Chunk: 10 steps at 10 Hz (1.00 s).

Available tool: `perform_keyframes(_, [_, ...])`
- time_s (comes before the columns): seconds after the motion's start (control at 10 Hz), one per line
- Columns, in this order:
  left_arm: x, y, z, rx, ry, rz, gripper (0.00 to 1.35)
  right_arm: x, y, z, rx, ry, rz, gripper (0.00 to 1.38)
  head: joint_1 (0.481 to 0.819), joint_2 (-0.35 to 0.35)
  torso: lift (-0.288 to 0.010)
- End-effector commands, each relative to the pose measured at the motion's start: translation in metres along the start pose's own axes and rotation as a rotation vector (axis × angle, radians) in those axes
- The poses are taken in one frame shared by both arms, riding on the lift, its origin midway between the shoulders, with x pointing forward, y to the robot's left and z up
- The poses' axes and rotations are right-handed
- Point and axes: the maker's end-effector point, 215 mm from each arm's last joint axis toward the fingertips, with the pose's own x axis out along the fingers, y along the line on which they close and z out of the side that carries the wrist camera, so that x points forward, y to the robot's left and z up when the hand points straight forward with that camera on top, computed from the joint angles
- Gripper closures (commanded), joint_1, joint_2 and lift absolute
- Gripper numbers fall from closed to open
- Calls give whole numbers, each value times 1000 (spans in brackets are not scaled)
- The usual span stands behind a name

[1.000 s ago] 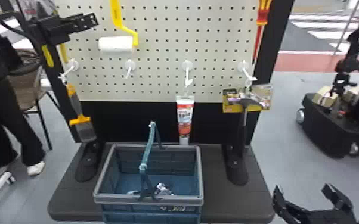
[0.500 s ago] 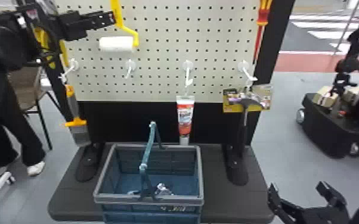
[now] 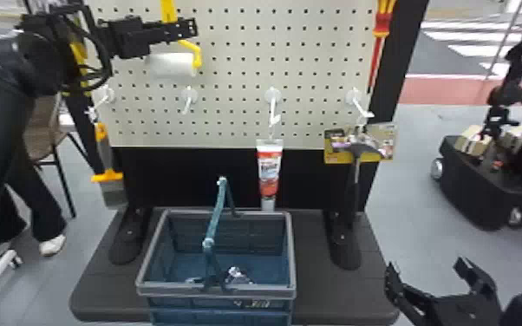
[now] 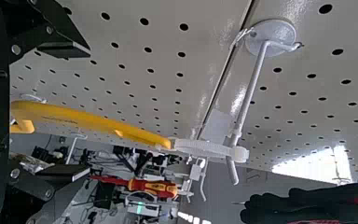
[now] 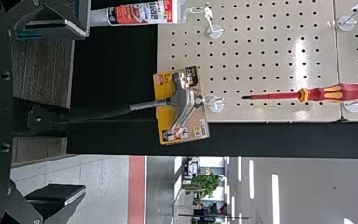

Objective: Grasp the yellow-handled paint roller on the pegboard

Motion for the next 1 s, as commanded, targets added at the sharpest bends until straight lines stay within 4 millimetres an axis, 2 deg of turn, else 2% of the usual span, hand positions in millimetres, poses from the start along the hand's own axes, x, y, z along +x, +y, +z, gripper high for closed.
perform_keyframes(0.0, [5, 0, -2, 15, 32, 4, 553, -2, -1, -1, -1, 3, 1, 137, 549, 0, -100])
perform_keyframes(0.1, [8, -2, 5, 44, 44, 7, 710, -4, 0, 0, -3, 2, 3, 137, 549, 0, -100])
perform_keyframes(0.2, [9, -2, 6, 57, 57, 15, 705, -4, 0, 0, -1, 2, 3, 137, 549, 0, -100])
perform_keyframes(0.4, [8, 1, 10, 82, 69, 50, 946, -4, -1, 1, -1, 2, 4, 137, 549, 0, -100])
perform_keyframes(0.6, [8, -1, 16, 105, 76, 56, 970, -5, -1, 0, -1, 4, 4, 137, 549, 0, -100])
perform_keyframes(0.7, [8, 0, 15, 103, 72, 61, 1200, -5, -1, 0, -1, 4, 4, 137, 549, 0, -100])
perform_keyframes(0.9, [7, 1, 14, 104, 70, 66, 1210, -5, -1, 0, -3, 4, 5, 137, 549, 0, -100])
